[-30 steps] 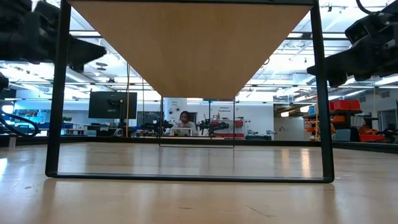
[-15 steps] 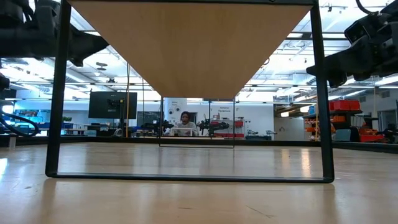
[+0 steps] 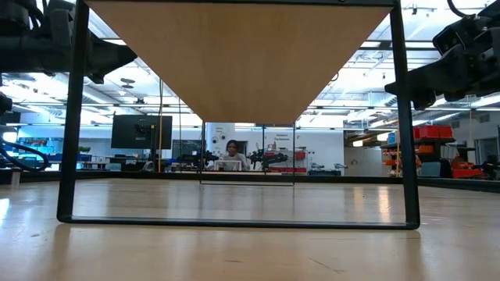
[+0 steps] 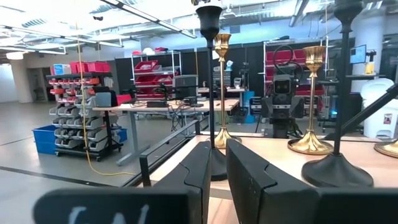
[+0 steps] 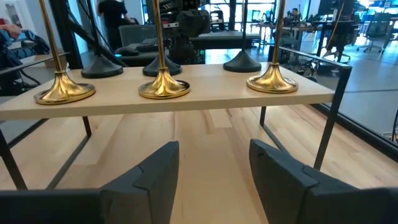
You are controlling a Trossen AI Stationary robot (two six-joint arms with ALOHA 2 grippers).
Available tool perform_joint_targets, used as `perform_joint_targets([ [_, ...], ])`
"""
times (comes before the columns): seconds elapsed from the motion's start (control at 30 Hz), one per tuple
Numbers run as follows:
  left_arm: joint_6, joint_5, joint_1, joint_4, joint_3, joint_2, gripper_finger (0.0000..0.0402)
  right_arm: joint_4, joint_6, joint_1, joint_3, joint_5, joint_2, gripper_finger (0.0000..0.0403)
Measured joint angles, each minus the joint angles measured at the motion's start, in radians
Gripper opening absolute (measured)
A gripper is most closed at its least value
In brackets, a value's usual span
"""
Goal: Pick & Place candle stick holders
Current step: Return to Home Position
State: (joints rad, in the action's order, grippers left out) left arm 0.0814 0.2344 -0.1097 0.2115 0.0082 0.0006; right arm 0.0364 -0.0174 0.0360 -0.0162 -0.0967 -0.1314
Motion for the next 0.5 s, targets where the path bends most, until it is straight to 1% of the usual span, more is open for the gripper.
perform_joint_targets([
  [0.4, -0.004, 0.0, -0.001, -0.002, 0.0, 0.0, 0.0053, 0.0, 0.0, 0.0, 0.0, 0.0, 0.0, 0.0196],
  [0.5, 0.032, 0.017, 0.0, -0.061, 0.0, 0.0, 0.0053, 0.0, 0.0, 0.0, 0.0, 0.0, 0.0, 0.0196],
])
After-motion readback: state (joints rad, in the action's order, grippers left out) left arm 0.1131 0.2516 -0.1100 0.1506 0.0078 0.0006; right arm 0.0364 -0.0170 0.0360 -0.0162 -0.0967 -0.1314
